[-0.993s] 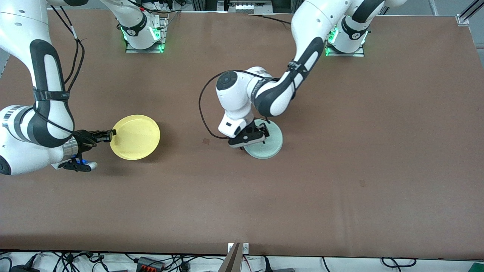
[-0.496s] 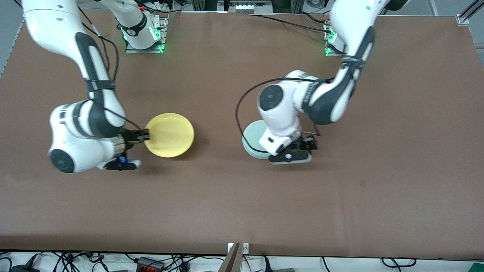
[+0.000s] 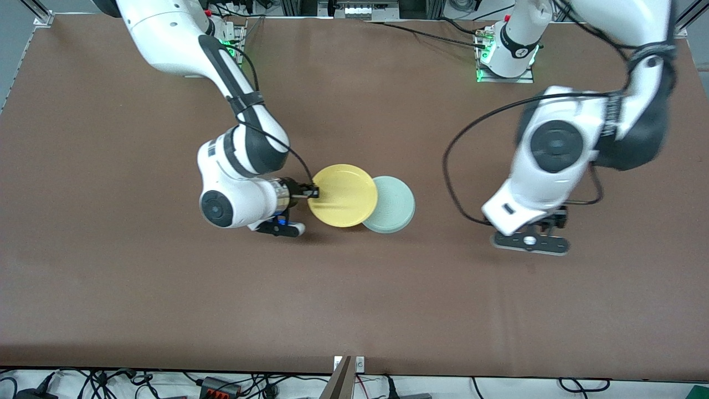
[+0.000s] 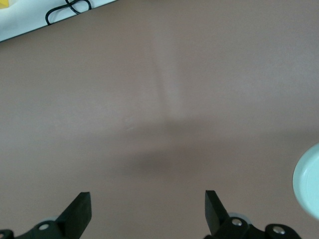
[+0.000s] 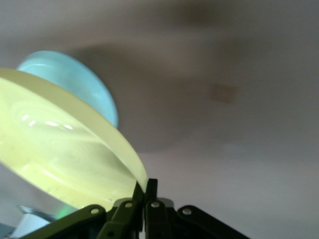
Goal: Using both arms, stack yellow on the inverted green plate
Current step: 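Place the yellow plate on green with the right gripper while the left gripper retracts, then release the yellow plate and retract the right gripper to rest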
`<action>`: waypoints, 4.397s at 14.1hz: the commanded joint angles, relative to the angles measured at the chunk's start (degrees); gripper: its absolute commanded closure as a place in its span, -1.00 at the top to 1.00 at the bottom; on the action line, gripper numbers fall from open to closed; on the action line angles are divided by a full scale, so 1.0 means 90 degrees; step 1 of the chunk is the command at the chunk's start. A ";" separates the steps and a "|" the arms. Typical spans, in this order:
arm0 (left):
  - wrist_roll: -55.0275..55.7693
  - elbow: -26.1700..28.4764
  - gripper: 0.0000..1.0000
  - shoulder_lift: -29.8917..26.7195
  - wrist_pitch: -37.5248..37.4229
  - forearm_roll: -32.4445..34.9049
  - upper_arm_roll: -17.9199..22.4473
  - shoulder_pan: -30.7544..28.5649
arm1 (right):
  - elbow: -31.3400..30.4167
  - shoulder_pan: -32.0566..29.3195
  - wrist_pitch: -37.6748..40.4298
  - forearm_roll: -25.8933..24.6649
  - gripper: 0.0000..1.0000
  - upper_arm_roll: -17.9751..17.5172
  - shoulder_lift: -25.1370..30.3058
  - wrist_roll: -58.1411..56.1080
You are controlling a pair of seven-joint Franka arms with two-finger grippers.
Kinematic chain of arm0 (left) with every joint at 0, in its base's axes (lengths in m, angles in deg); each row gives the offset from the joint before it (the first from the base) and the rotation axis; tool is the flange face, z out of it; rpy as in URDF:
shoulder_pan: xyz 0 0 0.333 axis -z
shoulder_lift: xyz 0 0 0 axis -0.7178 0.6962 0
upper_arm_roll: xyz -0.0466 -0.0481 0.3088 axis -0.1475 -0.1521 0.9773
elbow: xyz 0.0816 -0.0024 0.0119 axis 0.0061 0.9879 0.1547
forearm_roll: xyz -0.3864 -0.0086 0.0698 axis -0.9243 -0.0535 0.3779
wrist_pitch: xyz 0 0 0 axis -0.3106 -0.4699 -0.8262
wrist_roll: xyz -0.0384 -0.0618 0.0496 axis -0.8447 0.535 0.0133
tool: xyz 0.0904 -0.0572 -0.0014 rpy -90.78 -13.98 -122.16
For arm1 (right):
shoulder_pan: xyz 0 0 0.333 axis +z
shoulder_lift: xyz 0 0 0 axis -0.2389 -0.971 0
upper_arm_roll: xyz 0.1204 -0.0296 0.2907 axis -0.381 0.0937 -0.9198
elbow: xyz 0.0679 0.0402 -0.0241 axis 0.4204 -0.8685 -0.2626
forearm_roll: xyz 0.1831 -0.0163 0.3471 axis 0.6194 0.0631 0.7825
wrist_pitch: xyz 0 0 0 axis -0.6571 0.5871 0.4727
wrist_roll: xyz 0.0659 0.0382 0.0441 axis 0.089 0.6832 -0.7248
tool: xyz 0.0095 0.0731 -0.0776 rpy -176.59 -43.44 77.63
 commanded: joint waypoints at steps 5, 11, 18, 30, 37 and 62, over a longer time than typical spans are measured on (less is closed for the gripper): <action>-0.2447 0.1428 1.00 -0.1906 -0.0294 -0.1458 0.0004 -0.1155 | 0.0096 0.0756 -0.1319 0.0722 -1.00 0.0049 -0.0739 0.0946; -0.1815 0.2214 1.00 -0.2985 -0.0177 -0.1788 0.1115 -0.0453 | 0.0457 0.1049 -0.1858 0.0802 -1.00 0.0049 -0.1160 0.1066; -0.1823 0.2750 1.00 -0.3667 -0.0196 -0.1705 0.0522 -0.0901 | 0.0447 0.1001 -0.1770 0.0850 -1.00 0.0059 -0.1151 0.1271; -0.1930 0.2390 1.00 -0.3297 -0.0255 -0.1683 0.0492 -0.0940 | 0.0477 0.0776 -0.0260 0.0053 1.00 0.0907 -0.0117 0.1584; -0.1930 0.2224 1.00 -0.3131 -0.0245 -0.1673 0.0483 -0.0881 | 0.0486 0.0562 0.0611 -0.1913 1.00 0.1416 0.1046 0.0657; -0.1901 0.2224 1.00 -0.3131 -0.0294 -0.1615 0.0473 -0.0764 | -0.0275 -0.3001 0.0993 -0.3318 1.00 0.0148 0.3380 -0.1119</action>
